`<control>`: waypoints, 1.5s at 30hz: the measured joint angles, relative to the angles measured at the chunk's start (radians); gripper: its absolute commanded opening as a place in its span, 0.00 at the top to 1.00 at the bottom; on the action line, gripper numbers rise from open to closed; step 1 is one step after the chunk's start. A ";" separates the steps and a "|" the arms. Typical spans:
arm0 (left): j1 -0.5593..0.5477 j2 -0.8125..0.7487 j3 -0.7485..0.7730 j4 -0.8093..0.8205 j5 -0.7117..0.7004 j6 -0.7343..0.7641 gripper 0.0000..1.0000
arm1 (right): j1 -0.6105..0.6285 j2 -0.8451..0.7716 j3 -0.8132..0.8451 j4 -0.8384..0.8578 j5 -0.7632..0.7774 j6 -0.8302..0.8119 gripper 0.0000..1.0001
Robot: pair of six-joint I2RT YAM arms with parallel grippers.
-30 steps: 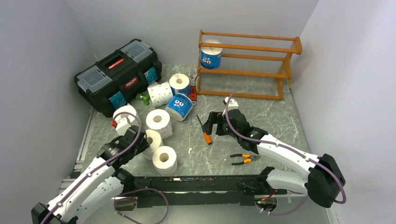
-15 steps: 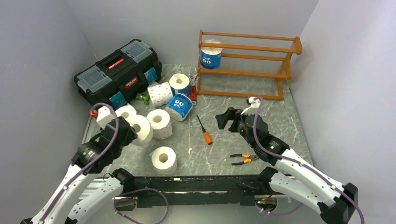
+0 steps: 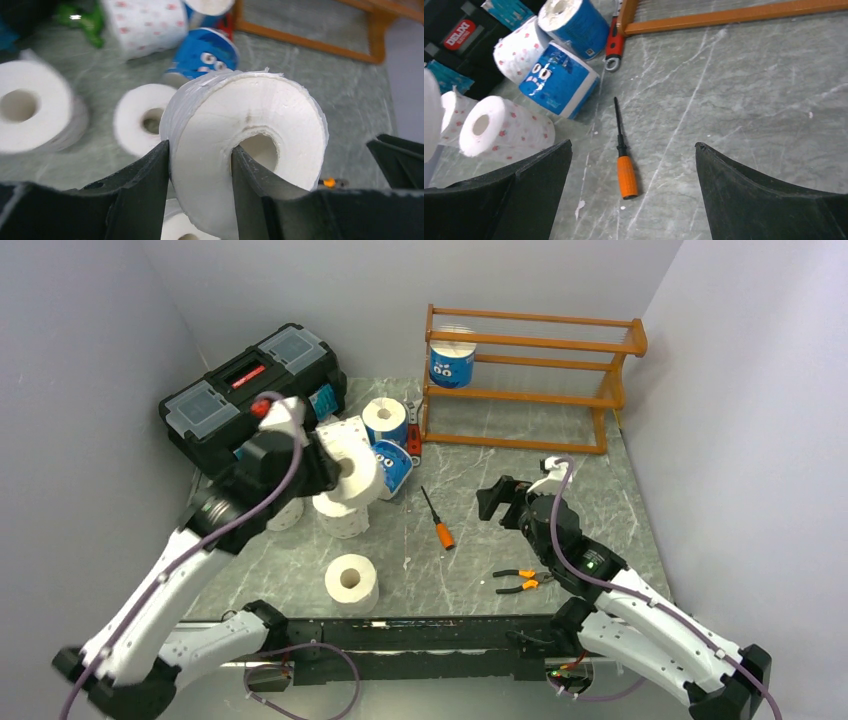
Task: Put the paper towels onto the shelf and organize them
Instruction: Pick up the paper towel from the center of the board, then place the paper towel at the center of the board.
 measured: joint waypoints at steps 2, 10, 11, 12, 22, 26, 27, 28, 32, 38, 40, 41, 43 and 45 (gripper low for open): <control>-0.025 0.108 0.047 0.061 0.089 0.035 0.81 | 0.000 -0.022 -0.016 -0.014 0.017 0.001 0.05; -0.251 0.497 0.254 0.128 0.208 0.148 0.81 | 0.000 -0.095 -0.045 -0.087 0.080 0.036 0.05; -0.259 0.534 0.274 0.144 0.228 0.154 0.81 | -0.001 -0.102 -0.048 -0.095 0.086 0.042 0.05; -0.262 0.566 0.288 0.156 0.242 0.159 0.81 | -0.001 -0.111 -0.051 -0.106 0.095 0.049 0.05; -0.275 0.926 0.470 0.236 0.333 0.160 0.85 | -0.003 -0.144 -0.066 -0.185 0.114 0.119 0.02; -0.280 1.017 0.473 0.271 0.330 0.151 0.85 | -0.003 -0.143 -0.066 -0.216 0.122 0.144 0.01; -0.281 1.034 0.473 0.283 0.328 0.148 0.85 | -0.003 -0.143 -0.066 -0.220 0.122 0.148 0.01; -0.281 1.049 0.473 0.294 0.327 0.143 0.85 | -0.003 -0.142 -0.066 -0.224 0.124 0.154 0.01; -0.280 1.104 0.473 0.348 0.320 0.131 0.85 | -0.003 -0.143 -0.066 -0.248 0.126 0.172 0.01; -0.279 1.168 0.473 0.407 0.321 0.109 0.78 | -0.003 -0.162 -0.066 -0.269 0.129 0.182 0.02; -0.279 1.178 0.475 0.422 0.321 0.105 0.67 | -0.003 -0.167 -0.066 -0.270 0.131 0.185 0.01; -0.279 1.178 0.475 0.426 0.321 0.102 0.59 | -0.003 -0.169 -0.066 -0.272 0.132 0.188 0.01; -0.279 1.178 0.475 0.434 0.320 0.097 0.42 | -0.003 -0.169 -0.066 -0.275 0.137 0.189 0.01; -0.278 1.178 0.475 0.436 0.320 0.095 0.33 | -0.003 -0.169 -0.066 -0.277 0.142 0.191 0.01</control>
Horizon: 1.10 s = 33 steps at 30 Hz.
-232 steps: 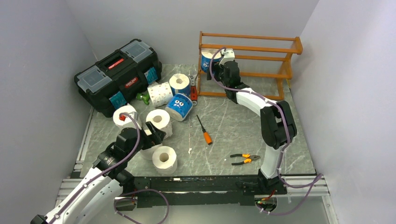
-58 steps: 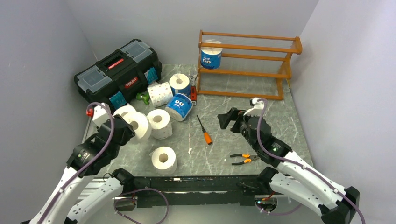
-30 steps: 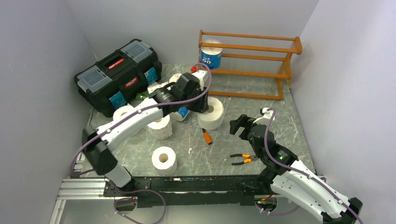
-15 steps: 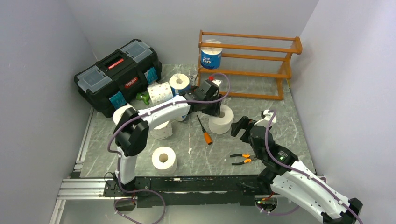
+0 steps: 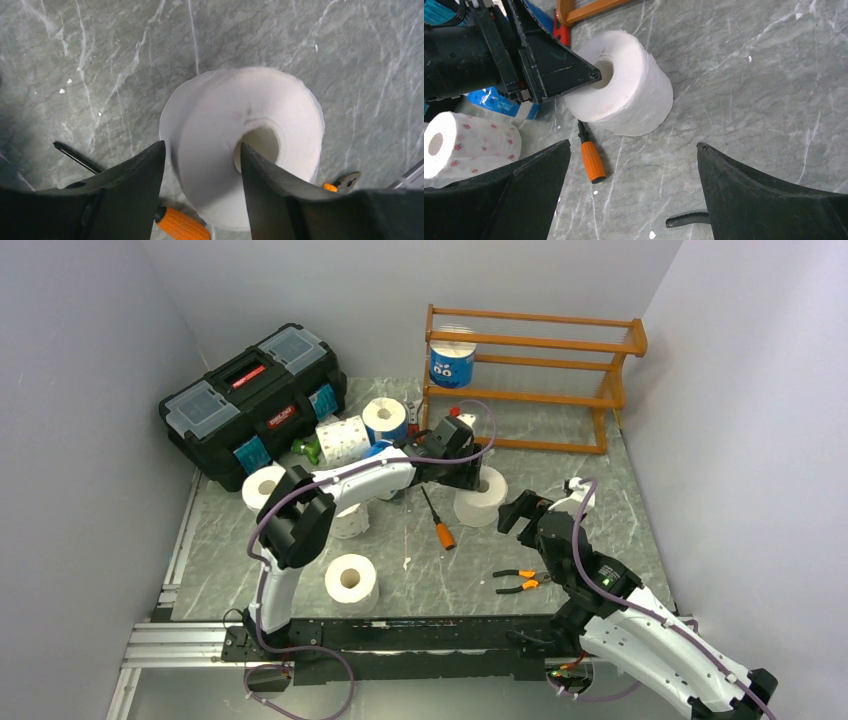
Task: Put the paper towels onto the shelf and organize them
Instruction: Place the paper towel at the center of the board.
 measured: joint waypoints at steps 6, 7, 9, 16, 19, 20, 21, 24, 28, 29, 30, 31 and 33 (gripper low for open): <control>0.001 -0.014 0.031 -0.051 -0.027 -0.033 0.12 | 0.000 0.028 0.014 -0.053 0.033 0.027 0.00; 0.003 -0.031 0.031 -0.064 -0.036 -0.042 0.06 | 0.000 0.043 0.025 -0.071 0.043 0.042 0.00; 0.008 -0.083 0.019 -0.087 -0.058 -0.066 0.04 | 0.000 0.078 0.053 -0.101 0.063 0.071 0.00; 0.079 -0.453 -0.154 -0.142 -0.130 -0.212 0.01 | -0.001 0.206 0.187 -0.141 0.127 0.147 0.00; 0.130 -0.633 -0.296 -0.134 -0.159 -0.269 0.01 | -0.001 0.220 0.226 -0.129 0.138 0.143 0.00; 0.143 -0.707 -0.378 -0.119 -0.185 -0.282 0.01 | -0.004 0.217 0.228 -0.108 0.134 0.133 0.00; 0.147 -0.763 -0.443 -0.112 -0.201 -0.293 0.01 | -0.011 0.213 0.228 -0.090 0.123 0.125 0.00; 0.143 -0.934 -0.663 -0.106 -0.262 -0.331 0.01 | -0.103 0.236 0.228 -0.032 -0.004 0.111 0.00; 0.142 -1.132 -0.879 -0.097 -0.293 -0.345 0.00 | -0.339 0.319 0.228 0.016 -0.215 0.103 0.00; 0.142 -1.169 -0.892 -0.106 -0.298 -0.345 0.01 | -0.390 0.363 0.228 0.027 -0.268 0.099 0.00; 0.142 -1.198 -0.892 -0.105 -0.300 -0.343 0.01 | -0.405 0.394 0.228 0.029 -0.303 0.096 0.00; 0.142 -1.214 -0.887 -0.102 -0.303 -0.341 0.01 | -0.411 0.425 0.228 0.029 -0.342 0.092 0.00; 0.142 -1.232 -0.871 -0.106 -0.310 -0.335 0.01 | -0.411 0.464 0.228 0.032 -0.406 0.084 0.00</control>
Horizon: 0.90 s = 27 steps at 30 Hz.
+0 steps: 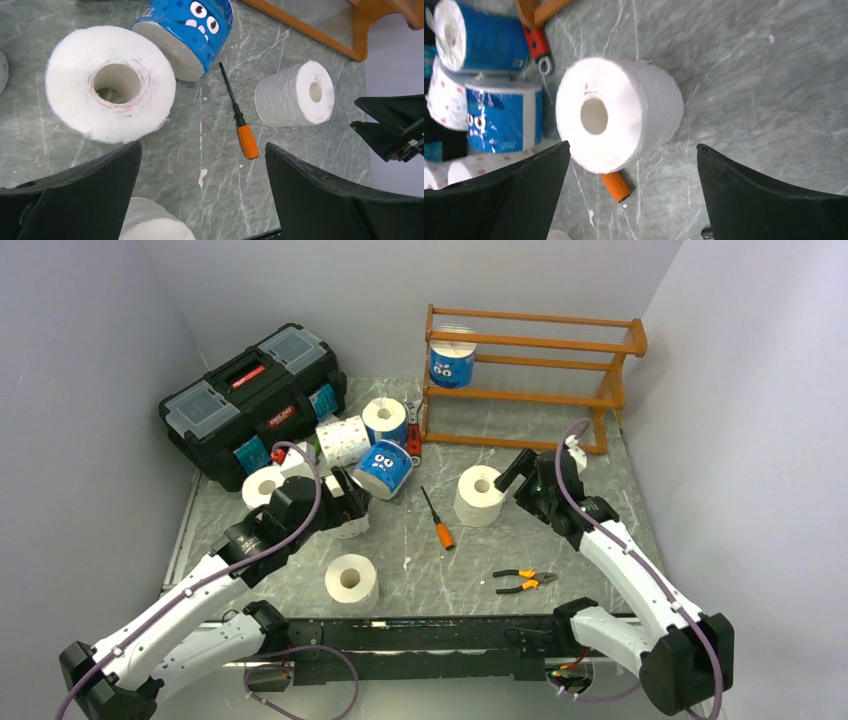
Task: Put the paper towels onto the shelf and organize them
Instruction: Place the paper towel at the center of the board, then pick up the paper towel from the center of the board.
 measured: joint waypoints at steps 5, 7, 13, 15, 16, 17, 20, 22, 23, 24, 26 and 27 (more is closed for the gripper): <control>0.000 -0.042 -0.091 0.050 0.005 0.026 0.00 | 0.009 0.087 0.041 0.004 -0.079 -0.021 0.00; 0.000 -0.082 -0.183 0.060 0.014 0.019 0.01 | 0.013 0.089 0.041 0.006 -0.082 -0.021 0.01; 0.000 -0.171 -0.282 0.040 0.013 0.004 0.01 | 0.013 0.100 0.041 0.031 -0.086 -0.026 0.11; 0.000 -0.180 -0.277 0.042 0.006 0.004 0.01 | 0.013 0.135 0.045 0.033 -0.093 -0.032 0.14; 0.000 -0.180 -0.272 0.042 0.003 0.004 0.00 | 0.013 0.158 0.045 0.035 -0.097 -0.036 0.15; 0.000 -0.177 -0.269 0.042 0.003 0.004 0.01 | 0.013 0.180 0.045 0.035 -0.102 -0.038 0.16; 0.000 -0.161 -0.264 0.043 0.004 0.002 0.01 | 0.013 0.218 0.044 0.037 -0.111 -0.043 0.19; 0.000 -0.153 -0.264 0.045 0.008 -0.006 0.01 | 0.013 0.221 0.043 0.045 -0.114 -0.045 0.20; 0.000 -0.151 -0.266 0.048 0.011 -0.011 0.01 | 0.013 0.221 0.043 0.051 -0.114 -0.045 0.21; 0.000 -0.151 -0.269 0.053 0.016 -0.015 0.01 | 0.013 0.222 0.043 0.059 -0.115 -0.045 0.21; 0.000 -0.150 -0.273 0.056 0.023 -0.020 0.01 | 0.013 0.229 0.043 0.070 -0.115 -0.045 0.22; 0.000 -0.148 -0.275 0.056 0.024 -0.020 0.00 | 0.013 0.234 0.043 0.076 -0.115 -0.045 0.23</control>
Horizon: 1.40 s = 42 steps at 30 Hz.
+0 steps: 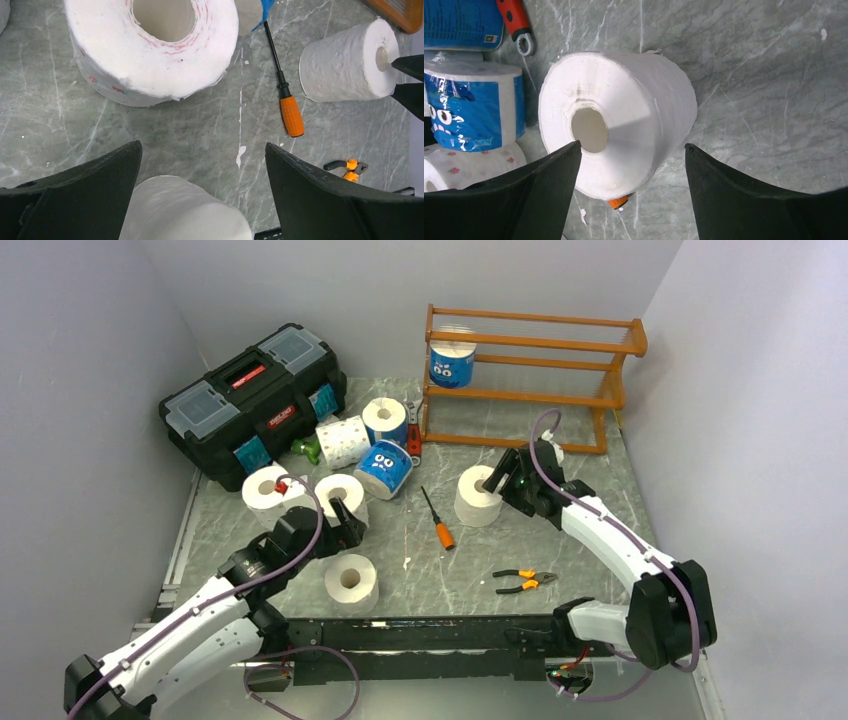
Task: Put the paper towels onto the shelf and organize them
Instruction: Pick up the paper towel from the center of the board.
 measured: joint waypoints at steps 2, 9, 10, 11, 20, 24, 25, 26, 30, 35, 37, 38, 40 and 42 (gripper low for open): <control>0.000 0.006 -0.001 0.000 0.004 0.000 0.01 | 0.000 0.013 0.000 0.010 0.000 0.000 0.25; 0.000 0.027 -0.001 0.004 0.026 -0.013 0.01 | 0.000 0.065 0.000 0.028 0.000 -0.010 0.34; 0.000 0.027 -0.001 0.005 0.026 -0.017 0.01 | 0.000 0.070 0.000 0.030 0.000 -0.011 0.35; 0.000 0.027 -0.001 0.005 0.027 -0.019 0.00 | 0.000 0.074 0.000 0.032 0.000 -0.014 0.36; 0.000 0.074 -0.003 0.008 0.041 -0.026 0.01 | 0.000 0.087 0.001 0.054 0.003 -0.025 0.50; 0.000 0.098 -0.003 0.003 0.048 -0.026 0.01 | 0.000 0.092 0.005 0.058 0.008 -0.026 0.61; 0.000 0.098 -0.003 0.003 0.050 -0.026 0.01 | 0.000 0.093 0.008 0.056 0.009 -0.027 0.63; 0.000 0.098 -0.003 0.003 0.051 -0.026 0.01 | 0.000 0.094 0.009 0.053 0.010 -0.029 0.63; 0.000 0.097 -0.003 -0.003 0.051 -0.026 0.01 | 0.000 0.095 0.024 0.024 0.018 -0.034 0.64; 0.000 0.076 -0.003 -0.008 0.050 -0.026 0.01 | 0.000 0.080 0.075 -0.058 0.053 -0.058 0.68; 0.000 0.068 -0.003 -0.011 0.050 -0.026 0.01 | 0.000 0.069 0.116 -0.097 0.063 -0.068 0.70; 0.000 0.064 -0.003 -0.011 0.050 -0.026 0.01 | 0.000 0.063 0.143 -0.111 0.066 -0.072 0.70; 0.000 0.060 -0.003 -0.012 0.050 -0.026 0.01 | 0.000 0.054 0.187 -0.122 0.073 -0.078 0.71; 0.000 0.058 -0.003 -0.018 0.050 -0.026 0.01 | 0.000 0.043 0.222 -0.124 0.076 -0.078 0.71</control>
